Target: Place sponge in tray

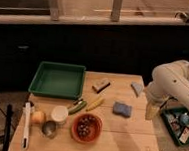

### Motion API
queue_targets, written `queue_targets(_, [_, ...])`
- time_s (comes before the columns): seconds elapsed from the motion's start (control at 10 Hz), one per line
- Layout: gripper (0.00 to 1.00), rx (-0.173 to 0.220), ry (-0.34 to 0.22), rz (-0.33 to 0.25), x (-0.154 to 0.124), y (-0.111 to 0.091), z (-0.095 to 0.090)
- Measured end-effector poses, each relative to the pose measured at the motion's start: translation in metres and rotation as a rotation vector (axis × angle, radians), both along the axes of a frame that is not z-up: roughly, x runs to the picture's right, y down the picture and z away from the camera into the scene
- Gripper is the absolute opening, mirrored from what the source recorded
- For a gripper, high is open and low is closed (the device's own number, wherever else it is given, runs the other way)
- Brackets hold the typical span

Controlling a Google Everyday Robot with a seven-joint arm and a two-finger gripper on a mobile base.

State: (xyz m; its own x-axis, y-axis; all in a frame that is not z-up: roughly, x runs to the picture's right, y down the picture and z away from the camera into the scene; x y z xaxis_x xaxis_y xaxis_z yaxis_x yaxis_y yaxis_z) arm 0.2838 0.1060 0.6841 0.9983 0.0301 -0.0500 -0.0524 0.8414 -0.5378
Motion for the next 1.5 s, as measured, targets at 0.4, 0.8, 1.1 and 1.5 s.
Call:
queue_targets(0.4, [0.8,0.0,0.0,0.0,0.0,0.0,0.0])
queue_targets(0.8, [0.8,0.0,0.0,0.0,0.0,0.0,0.0])
queue_targets(1.1, [0.8,-0.001,-0.001,0.0,-0.0001,0.0006,0.0005])
queue_targets(1.5, [0.8,0.002,-0.003,-0.018,-0.0029,0.0023,0.0041])
